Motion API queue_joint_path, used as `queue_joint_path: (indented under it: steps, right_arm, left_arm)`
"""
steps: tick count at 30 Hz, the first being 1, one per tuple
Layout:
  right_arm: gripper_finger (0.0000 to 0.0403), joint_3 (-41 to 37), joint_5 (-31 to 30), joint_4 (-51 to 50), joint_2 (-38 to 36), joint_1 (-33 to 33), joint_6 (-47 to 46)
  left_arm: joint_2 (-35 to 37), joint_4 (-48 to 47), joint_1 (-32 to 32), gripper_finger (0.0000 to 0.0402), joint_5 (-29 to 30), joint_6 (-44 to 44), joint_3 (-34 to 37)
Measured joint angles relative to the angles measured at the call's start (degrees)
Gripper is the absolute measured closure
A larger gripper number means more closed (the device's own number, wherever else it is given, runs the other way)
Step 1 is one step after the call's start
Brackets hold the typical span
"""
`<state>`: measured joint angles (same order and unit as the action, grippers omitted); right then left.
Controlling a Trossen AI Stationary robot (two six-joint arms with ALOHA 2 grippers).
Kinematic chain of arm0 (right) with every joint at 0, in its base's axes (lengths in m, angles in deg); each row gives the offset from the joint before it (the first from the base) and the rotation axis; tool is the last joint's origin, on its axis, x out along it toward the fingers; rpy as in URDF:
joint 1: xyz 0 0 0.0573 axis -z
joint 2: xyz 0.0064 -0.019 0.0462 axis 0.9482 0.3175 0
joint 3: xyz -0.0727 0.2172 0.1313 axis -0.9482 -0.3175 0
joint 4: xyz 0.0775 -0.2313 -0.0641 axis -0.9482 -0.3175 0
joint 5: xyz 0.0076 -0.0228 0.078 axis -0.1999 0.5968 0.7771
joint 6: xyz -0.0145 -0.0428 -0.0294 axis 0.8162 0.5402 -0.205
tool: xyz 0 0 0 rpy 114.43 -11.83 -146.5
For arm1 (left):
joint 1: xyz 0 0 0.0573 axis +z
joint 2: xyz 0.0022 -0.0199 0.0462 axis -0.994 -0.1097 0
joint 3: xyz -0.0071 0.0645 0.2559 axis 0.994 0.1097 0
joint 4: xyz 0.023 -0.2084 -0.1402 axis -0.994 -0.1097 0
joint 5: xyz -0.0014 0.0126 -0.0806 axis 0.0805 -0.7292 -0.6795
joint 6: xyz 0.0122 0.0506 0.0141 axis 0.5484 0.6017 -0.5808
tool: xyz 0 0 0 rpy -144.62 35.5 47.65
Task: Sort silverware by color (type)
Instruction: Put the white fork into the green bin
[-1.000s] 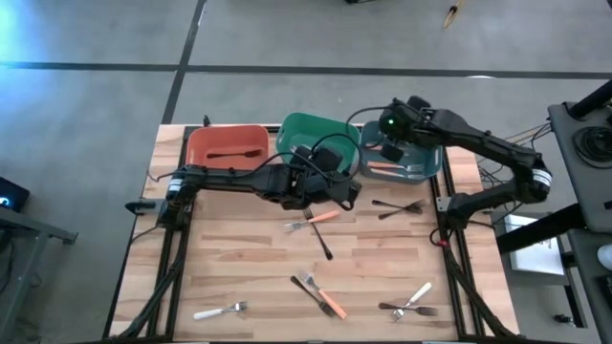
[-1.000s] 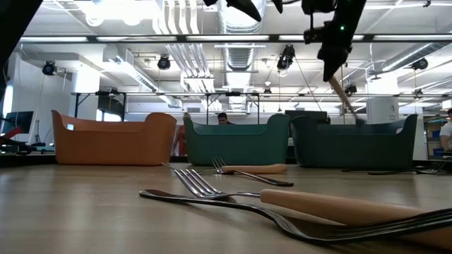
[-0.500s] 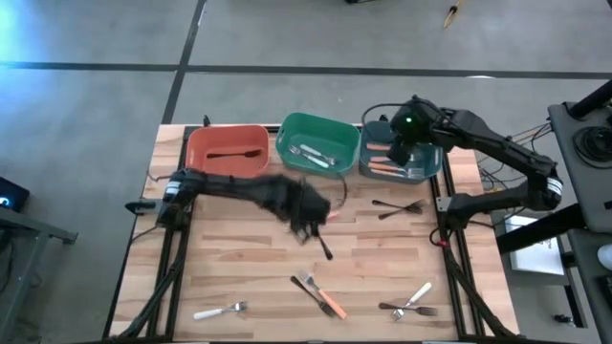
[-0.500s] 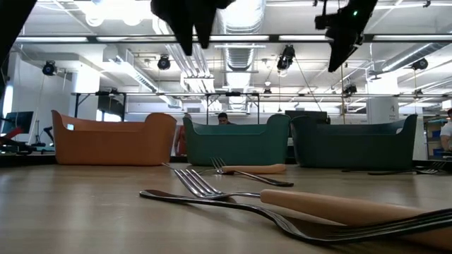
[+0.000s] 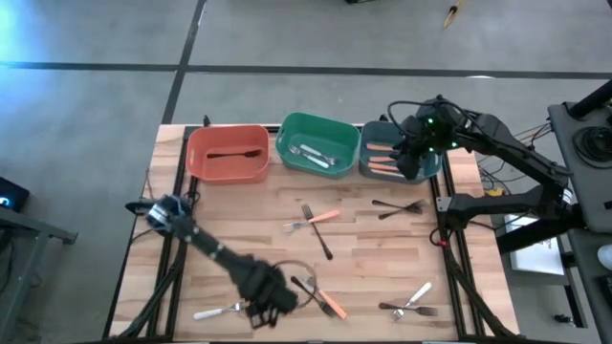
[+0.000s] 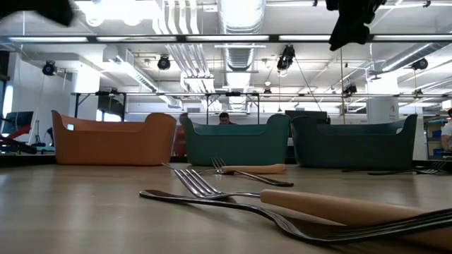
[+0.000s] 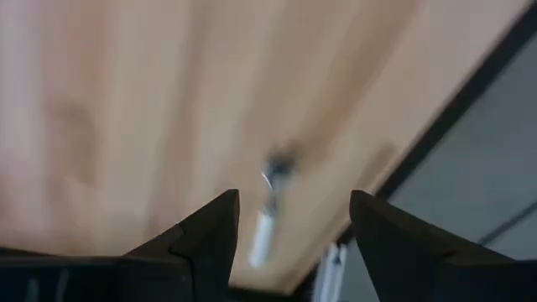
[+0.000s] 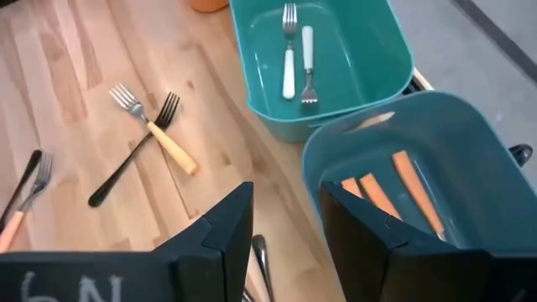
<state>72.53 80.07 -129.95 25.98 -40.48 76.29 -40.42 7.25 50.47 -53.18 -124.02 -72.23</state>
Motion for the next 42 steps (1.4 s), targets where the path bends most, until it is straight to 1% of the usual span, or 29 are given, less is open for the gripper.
queue_joint_path:
  steps: [3,7,9,11,16,22,27,34,36,38,40,42]
  right_arm:
    - [0.0272,0.0,0.0,-0.9,0.0,0.0,-1.1]
    - [0.0271,-0.1,0.1,-2.6,0.2,-0.7,-2.5]
    - [0.0273,-0.1,0.1,-2.9,0.2,-1.1,-2.9]
    - [0.0275,-0.1,0.1,-3.1,0.2,-1.6,-4.2]
    - [0.0272,-0.1,0.1,-3.4,0.2,-2.7,-6.4]
    - [0.0273,-0.1,0.1,-3.9,0.2,-4.6,-9.6]
    - [0.0274,-0.1,0.0,-5.0,0.2,-6.4,-11.6]
    - [0.0271,-0.1,-0.1,-4.8,0.2,-8.9,-13.0]
    - [0.0271,-0.1,-0.1,-4.6,0.2,-9.2,-13.4]
    - [0.0271,-0.1,-0.1,-4.6,0.2,-9.2,-14.2]
    - [0.0271,-0.1,-0.1,-4.6,0.2,-9.2,-14.7]
    - [0.0271,-0.1,-0.2,-4.6,0.2,-9.1,-15.1]
  left_arm:
    - [0.0,6.1,-3.3,0.0197,-2.0,-6.6,4.6]
    - [0.0,15.6,-6.7,0.0216,-2.1,-14.2,9.2]
    - [0.1,17.0,-8.3,0.0227,-2.2,-16.7,10.9]
    - [0.1,16.5,-9.6,0.0236,-2.3,-18.4,12.7]
    - [0.8,16.5,-12.3,0.025,-3.1,-19.3,17.4]
    - [2.4,17.8,-13.2,0.0252,-3.6,-19.3,24.1]
    - [4.6,22.1,-13.2,0.0252,-3.2,-21.0,30.3]
    - [6.3,29.5,-13.4,0.0255,-4.0,-23.7,35.1]
    - [6.3,30.4,-13.1,0.0266,-4.1,-23.9,36.0]
    - [6.2,30.9,-12.6,0.0285,-4.8,-23.9,36.5]
    - [6.2,31.3,-12.1,0.0316,-5.4,-23.0,36.7]
    - [6.1,31.5,-11.6,0.0356,-5.7,-22.1,36.7]
